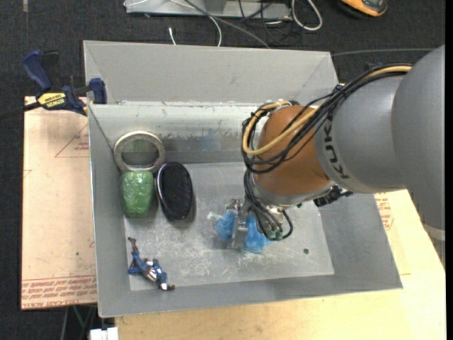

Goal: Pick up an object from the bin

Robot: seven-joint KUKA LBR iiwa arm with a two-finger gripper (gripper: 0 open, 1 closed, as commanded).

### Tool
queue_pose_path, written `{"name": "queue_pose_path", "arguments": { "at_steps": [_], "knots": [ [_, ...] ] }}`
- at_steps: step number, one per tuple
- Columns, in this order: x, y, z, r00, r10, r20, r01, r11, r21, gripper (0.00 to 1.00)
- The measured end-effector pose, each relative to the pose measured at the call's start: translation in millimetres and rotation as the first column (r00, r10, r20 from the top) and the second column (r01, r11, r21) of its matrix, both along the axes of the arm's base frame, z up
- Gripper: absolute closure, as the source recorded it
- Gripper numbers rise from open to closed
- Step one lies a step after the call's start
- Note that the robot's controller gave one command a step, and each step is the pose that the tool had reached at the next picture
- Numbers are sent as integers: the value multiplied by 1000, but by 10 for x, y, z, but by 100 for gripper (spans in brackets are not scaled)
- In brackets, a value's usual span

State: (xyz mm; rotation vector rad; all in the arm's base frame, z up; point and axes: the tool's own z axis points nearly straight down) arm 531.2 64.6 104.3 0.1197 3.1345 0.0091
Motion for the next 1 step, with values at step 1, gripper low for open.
{"name": "queue_pose_path", "arguments": {
  "at_steps": [1],
  "knots": [
    [-19, -1, 400, 1000, 0, -7, 0, 1000, 0, 100]
  ]
}}
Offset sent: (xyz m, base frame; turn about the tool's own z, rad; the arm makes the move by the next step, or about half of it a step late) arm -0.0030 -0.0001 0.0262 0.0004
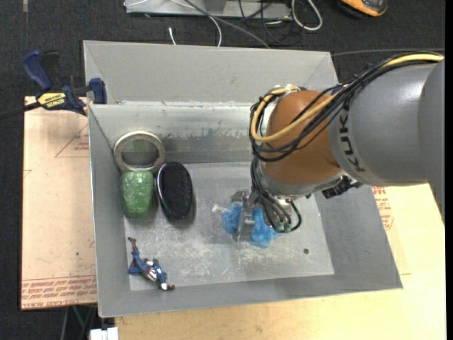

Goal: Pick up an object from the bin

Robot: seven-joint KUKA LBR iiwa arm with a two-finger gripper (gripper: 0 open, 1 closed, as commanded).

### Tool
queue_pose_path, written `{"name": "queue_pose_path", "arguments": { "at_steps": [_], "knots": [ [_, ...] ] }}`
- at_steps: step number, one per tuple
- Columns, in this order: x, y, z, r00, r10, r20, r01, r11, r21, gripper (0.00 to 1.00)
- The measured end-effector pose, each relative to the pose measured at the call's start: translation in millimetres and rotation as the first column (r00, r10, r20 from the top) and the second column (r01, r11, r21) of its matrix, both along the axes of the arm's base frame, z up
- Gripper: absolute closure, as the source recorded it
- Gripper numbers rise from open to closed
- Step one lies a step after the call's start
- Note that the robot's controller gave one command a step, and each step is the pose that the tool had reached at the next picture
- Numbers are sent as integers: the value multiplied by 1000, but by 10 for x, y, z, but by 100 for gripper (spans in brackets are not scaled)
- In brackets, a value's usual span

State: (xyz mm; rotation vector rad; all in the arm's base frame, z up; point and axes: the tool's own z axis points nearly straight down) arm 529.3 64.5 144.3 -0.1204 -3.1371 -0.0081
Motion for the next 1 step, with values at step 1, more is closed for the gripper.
{"name": "queue_pose_path", "arguments": {
  "at_steps": [1],
  "knots": [
    [15, 1, 297, 1000, 0, 5, 0, 1000, 1, 100]
  ]
}}
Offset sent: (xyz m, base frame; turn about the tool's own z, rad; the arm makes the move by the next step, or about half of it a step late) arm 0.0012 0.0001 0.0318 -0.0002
